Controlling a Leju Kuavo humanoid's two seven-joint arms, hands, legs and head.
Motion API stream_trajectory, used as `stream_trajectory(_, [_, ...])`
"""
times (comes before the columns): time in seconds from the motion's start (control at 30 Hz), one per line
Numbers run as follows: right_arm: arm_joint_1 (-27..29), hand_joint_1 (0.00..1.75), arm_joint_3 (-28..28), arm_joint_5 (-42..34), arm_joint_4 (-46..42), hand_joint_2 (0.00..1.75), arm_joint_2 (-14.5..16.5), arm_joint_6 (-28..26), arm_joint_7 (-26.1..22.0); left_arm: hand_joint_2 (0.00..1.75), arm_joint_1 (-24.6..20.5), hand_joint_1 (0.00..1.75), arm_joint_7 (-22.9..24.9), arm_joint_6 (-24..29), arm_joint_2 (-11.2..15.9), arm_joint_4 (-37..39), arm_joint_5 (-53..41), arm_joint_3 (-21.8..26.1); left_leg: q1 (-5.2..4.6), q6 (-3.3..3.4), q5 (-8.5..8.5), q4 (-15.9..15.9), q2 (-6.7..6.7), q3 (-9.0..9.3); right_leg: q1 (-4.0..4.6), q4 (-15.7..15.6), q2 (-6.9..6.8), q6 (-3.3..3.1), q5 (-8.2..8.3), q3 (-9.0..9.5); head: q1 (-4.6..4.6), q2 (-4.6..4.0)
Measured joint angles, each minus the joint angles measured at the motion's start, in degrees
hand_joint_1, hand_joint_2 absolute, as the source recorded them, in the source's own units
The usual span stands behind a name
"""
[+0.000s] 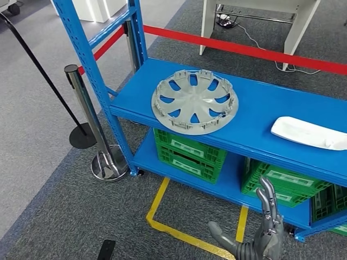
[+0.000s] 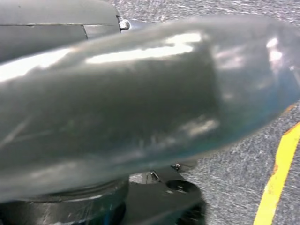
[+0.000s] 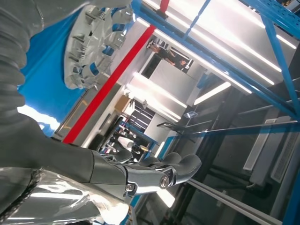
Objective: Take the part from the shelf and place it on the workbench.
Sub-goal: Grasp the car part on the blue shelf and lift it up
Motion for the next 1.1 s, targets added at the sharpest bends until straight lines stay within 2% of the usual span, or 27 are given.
stream_trajectory(0.03, [0.01, 0.00, 0.00, -0.01, -0.01, 1.75, 0.00, -0.03, 0.00, 0.00, -0.03, 0.00, 0.08, 0.02, 0.05, 0.00, -0.13, -0.01, -0.15, 0.39, 0.73, -2.89, 0.04, 1.29, 0.07, -0.02, 0.01, 0.32, -0.31, 0.19, 0.01, 0.00])
stream_trajectory(0.07, [0.02, 0.00, 0.00, -0.04, -0.01, 1.75, 0.01, -0.05, 0.00, 0.00, -0.04, 0.00, 0.10, 0.08, 0.09, 0.00, -0.24, -0.01, -0.31, 0.74, 0.67, -4.48, 0.06, 1.97, 0.12, -0.13, -0.01, 0.69, -0.50, 0.17, 0.04, 0.00])
stream_trajectory(0.17, [-0.03, 0.00, 0.01, -0.16, -0.08, 1.75, 0.01, 0.04, 0.00, 0.00, 0.14, 0.00, 0.02, 0.41, 0.14, 0.00, -0.41, 0.03, -0.27, 1.55, 0.03, -5.85, -0.03, 2.89, 0.13, 0.19, -0.11, 1.87, -0.36, 0.77, 0.08, 0.00])
stream_trajectory(0.2, [-0.13, 0.00, 0.01, -0.17, -0.15, 1.75, 0.01, 0.12, 0.00, 0.00, 0.19, 0.00, -0.05, 0.48, 0.15, 0.00, -0.42, 0.04, -0.11, 1.84, -0.03, -6.14, -0.07, 3.39, 0.15, 1.30, -0.11, 2.15, -0.69, 0.49, 0.20, 0.00])
stream_trajectory(0.23, [-0.24, 0.00, 0.01, -0.19, -0.21, 1.75, 0.01, 0.20, 0.00, 0.00, 0.19, 0.00, -0.11, 0.52, 0.15, 0.00, -0.45, 0.05, 0.03, 2.12, -0.12, -6.35, -0.09, 3.92, 0.15, 3.40, -0.09, 2.30, -1.50, -0.64, 0.38, 0.00])
stream_trajectory(0.27, [-0.30, 0.00, 0.01, -0.19, -0.26, 1.75, 0.01, 0.29, 0.01, 0.00, 0.15, 0.00, -0.16, 0.54, 0.14, 0.00, -0.50, 0.05, 0.11, 2.38, -0.27, -6.51, -0.07, 4.31, 0.15, 6.63, -0.07, 2.43, -2.64, -2.62, 0.51, 0.01])
stream_trajectory(0.33, [-0.21, 0.00, 0.01, -0.22, -0.29, 1.75, 0.01, 0.39, 0.02, 0.00, 0.07, 0.00, -0.03, 0.65, 0.15, 0.00, -0.66, 0.06, 0.12, 2.72, -0.82, -6.54, -0.05, 4.80, 0.13, 14.10, -0.03, 2.61, -5.17, -7.76, 0.66, 0.01])
stream_trajectory(0.37, [-0.10, 0.00, 0.00, -0.26, -0.29, 1.75, 0.00, 0.40, 0.02, 0.00, 0.12, 0.00, 0.07, 0.75, 0.16, 0.00, -0.72, 0.07, 0.11, 2.76, -1.18, -6.54, -0.06, 5.17, 0.11, 16.26, -0.03, 2.70, -5.73, -9.79, 0.64, 0.01])
stream_trajectory(0.4, [-0.02, 0.00, -0.01, -0.31, -0.29, 1.75, 0.00, 0.39, 0.03, 0.00, 0.18, 0.00, 0.16, 0.89, 0.19, 0.00, -0.77, 0.09, 0.12, 2.73, -1.63, -6.54, -0.09, 5.69, 0.09, 16.43, -0.04, 2.77, -5.24, -10.88, 0.67, 0.00])
stream_trajectory(0.43, [0.02, 0.00, -0.01, -0.35, -0.30, 1.75, 0.00, 0.38, 0.03, 0.00, 0.25, 0.00, 0.22, 1.01, 0.20, 0.00, -0.80, 0.10, 0.13, 2.64, -2.12, -6.54, -0.14, 6.35, 0.05, 14.52, -0.05, 2.77, -3.48, -10.89, 0.68, 0.00])
stream_trajectory(0.5, [0.07, 0.00, -0.01, -0.46, -0.31, 1.75, 0.00, 0.38, 0.05, 0.00, 0.28, 0.00, 0.22, 1.16, 0.18, 0.01, -0.86, 0.12, 0.08, 2.27, -3.32, -6.44, -0.20, 7.72, 0.05, 7.16, -0.12, 2.60, 2.16, -9.21, 0.76, 0.00])
stream_trajectory(0.53, [0.09, 0.00, -0.01, -0.51, -0.31, 1.75, 0.00, 0.38, 0.05, 0.00, 0.26, 0.00, 0.22, 1.20, 0.19, 0.01, -0.88, 0.12, -0.02, 1.97, -3.93, -6.36, -0.24, 8.13, 0.10, 4.25, -0.18, 2.24, 3.68, -8.42, 0.84, 0.00])
stream_trajectory(0.57, [0.15, 0.00, -0.02, -0.55, -0.35, 1.75, 0.01, 0.38, 0.06, 0.00, 0.24, 0.00, 0.22, 1.23, 0.20, 0.02, -0.90, 0.12, -0.11, 1.59, -4.53, -6.33, -0.24, 8.42, 0.19, 2.47, -0.18, 1.82, 4.64, -7.75, 0.85, 0.00])
stream_trajectory(0.67, [0.34, 0.00, -0.10, -0.73, -0.52, 1.75, 0.02, 0.48, 0.07, 0.00, 0.13, 0.00, 0.24, 1.39, 0.25, 0.02, -0.98, 0.12, -0.19, 0.67, -5.24, -5.71, -0.18, 9.36, 0.24, 1.85, -0.07, 0.48, 4.54, -6.56, 0.83, 0.00])
stream_trajectory(0.7, [0.35, 0.00, -0.11, -0.80, -0.58, 1.75, 0.02, 0.56, 0.07, 0.00, 0.04, 0.00, 0.24, 1.44, 0.25, 0.02, -1.04, 0.12, -0.17, 0.44, -5.22, -4.44, -0.16, 9.10, 0.14, 1.68, -0.08, 0.13, 4.42, -6.07, 0.83, 0.00])
stream_trajectory(0.73, [0.33, 0.00, -0.11, -0.85, -0.64, 1.75, 0.03, 0.67, 0.07, 0.00, -0.07, 0.00, 0.24, 1.48, 0.25, 0.02, -1.10, 0.12, -0.10, 0.17, -5.52, -2.34, -0.14, 8.06, 0.04, 1.55, -0.08, -0.16, 4.23, -5.37, 0.79, 0.00])
stream_trajectory(0.77, [0.34, 0.00, -0.09, -0.87, -0.69, 1.75, 0.03, 0.77, 0.07, 0.00, -0.14, 0.00, 0.24, 1.50, 0.25, 0.02, -1.18, 0.12, -0.01, -0.14, -6.32, 0.77, -0.12, 6.24, -0.04, 1.44, -0.12, -0.41, 3.95, -4.88, 0.77, 0.00])
stream_trajectory(0.83, [0.37, 0.00, -0.10, -0.89, -0.71, 1.75, 0.03, 0.93, 0.07, 0.00, -0.09, 0.00, 0.39, 1.53, 0.28, 0.02, -1.32, 0.13, 0.13, -0.66, -9.28, 7.40, -0.10, 1.74, -0.02, 1.40, -0.08, -0.73, 3.19, -4.13, 0.74, 0.00])
stream_trajectory(0.87, [0.41, 0.00, -0.10, -0.88, -0.70, 1.75, 0.03, 1.01, 0.05, 0.00, -0.01, 0.00, 0.56, 1.54, 0.30, 0.02, -1.41, 0.13, 0.17, -0.79, -10.35, 9.29, -0.10, -0.04, 0.00, 1.40, 0.00, -0.77, 2.77, -3.68, 0.72, 0.00])
stream_trajectory(0.9, [0.43, 0.00, -0.10, -0.88, -0.70, 1.75, 0.02, 1.09, 0.04, 0.00, 0.06, 0.00, 0.75, 1.55, 0.32, 0.02, -1.51, 0.14, 0.18, -0.82, -10.29, 9.54, -0.10, -1.07, 0.00, 1.40, 0.10, -0.78, 2.34, -3.15, 0.73, 0.00])
stream_trajectory(0.93, [0.41, 0.00, -0.10, -0.85, -0.71, 1.75, 0.02, 1.18, 0.02, 0.00, 0.09, 0.00, 0.91, 1.59, 0.34, 0.02, -1.65, 0.14, 0.17, -0.75, -8.66, 7.87, -0.09, -1.21, 0.00, 1.41, 0.18, -0.74, 1.92, -2.54, 0.70, 0.00])
stream_trajectory(1.0, [0.18, 0.00, -0.09, -0.61, -0.73, 1.75, 0.02, 1.54, 0.00, 0.00, 0.12, 0.00, 1.09, 1.66, 0.38, 0.03, -2.10, 0.11, 0.11, -0.34, -2.82, 1.29, -0.08, 0.14, 0.00, 1.36, 0.23, -0.50, 1.07, -1.46, 0.75, 0.00])
stream_trajectory(1.07, [-0.41, 0.00, -0.08, -0.28, -0.70, 1.75, 0.01, 2.40, 0.02, 0.00, 0.10, 0.00, 1.19, 1.61, 0.43, 0.07, -2.78, 0.03, -0.19, 0.28, -0.30, -3.21, -0.02, 0.91, 0.10, 1.37, 0.30, -0.03, 0.46, -0.88, 0.77, 0.00])
stream_trajectory(1.1, [-0.88, 0.00, -0.09, -0.19, -0.65, 1.31, 0.01, 3.10, 0.09, 0.00, 0.12, 0.00, 1.24, 1.50, 0.46, 0.09, -3.13, -0.05, -0.36, 0.63, -0.18, -3.67, 0.00, 0.89, 0.15, 1.34, 0.34, 0.30, 0.24, -0.84, 0.79, 0.00])
